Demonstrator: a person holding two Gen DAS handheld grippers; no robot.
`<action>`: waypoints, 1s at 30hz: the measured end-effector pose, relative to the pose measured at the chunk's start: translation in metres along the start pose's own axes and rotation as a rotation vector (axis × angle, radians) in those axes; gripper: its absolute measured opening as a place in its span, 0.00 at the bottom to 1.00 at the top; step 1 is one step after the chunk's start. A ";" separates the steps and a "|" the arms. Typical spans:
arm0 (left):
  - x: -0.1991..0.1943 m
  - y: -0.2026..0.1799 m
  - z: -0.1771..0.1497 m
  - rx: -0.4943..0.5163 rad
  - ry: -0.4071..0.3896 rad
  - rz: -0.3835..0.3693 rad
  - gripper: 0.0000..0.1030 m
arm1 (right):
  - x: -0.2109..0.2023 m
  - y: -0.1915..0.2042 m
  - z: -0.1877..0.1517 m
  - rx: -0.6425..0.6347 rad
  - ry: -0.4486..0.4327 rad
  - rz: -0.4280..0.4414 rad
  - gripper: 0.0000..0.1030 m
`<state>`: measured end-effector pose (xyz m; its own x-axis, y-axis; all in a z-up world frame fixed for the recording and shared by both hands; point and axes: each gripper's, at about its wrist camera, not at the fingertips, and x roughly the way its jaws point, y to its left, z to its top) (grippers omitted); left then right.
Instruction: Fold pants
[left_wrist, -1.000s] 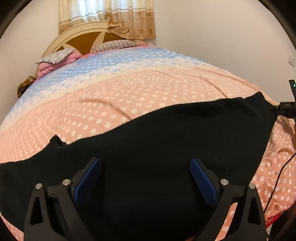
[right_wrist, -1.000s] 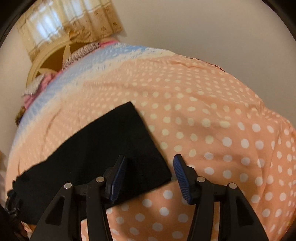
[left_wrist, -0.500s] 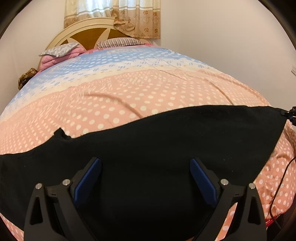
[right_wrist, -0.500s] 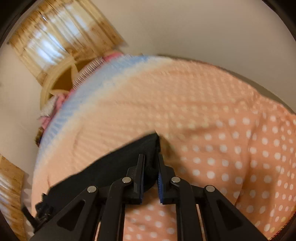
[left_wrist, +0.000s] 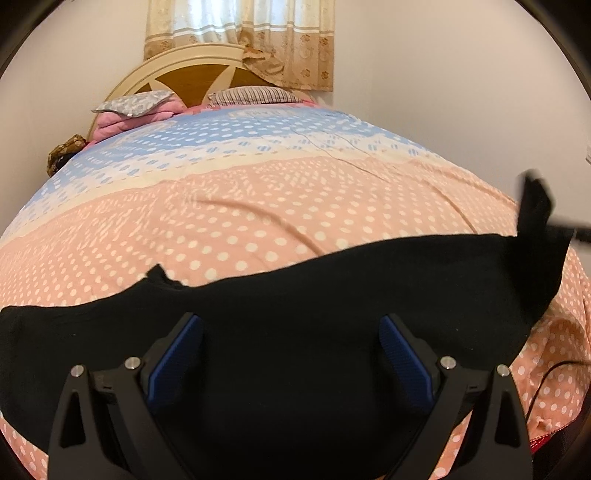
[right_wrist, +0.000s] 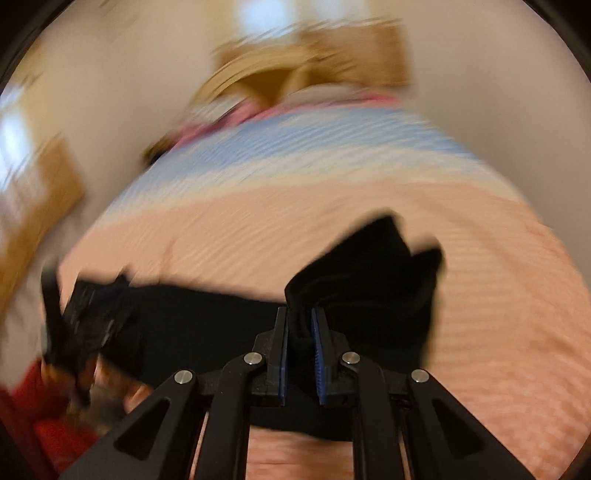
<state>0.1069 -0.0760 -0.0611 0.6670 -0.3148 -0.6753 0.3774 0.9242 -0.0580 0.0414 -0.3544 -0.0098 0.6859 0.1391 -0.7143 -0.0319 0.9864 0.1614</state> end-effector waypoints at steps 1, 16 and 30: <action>0.000 0.003 -0.001 -0.006 0.001 0.000 0.96 | 0.020 0.025 -0.006 -0.046 0.039 0.040 0.12; 0.004 0.019 -0.006 -0.026 0.000 -0.032 0.96 | 0.042 0.067 -0.046 0.071 0.030 0.254 0.13; 0.003 0.005 -0.008 0.025 0.005 -0.022 0.96 | 0.097 0.053 -0.030 0.174 -0.035 0.071 0.29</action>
<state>0.1059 -0.0706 -0.0689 0.6552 -0.3336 -0.6778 0.4080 0.9114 -0.0542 0.0844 -0.2858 -0.0913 0.7111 0.2016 -0.6735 0.0430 0.9438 0.3278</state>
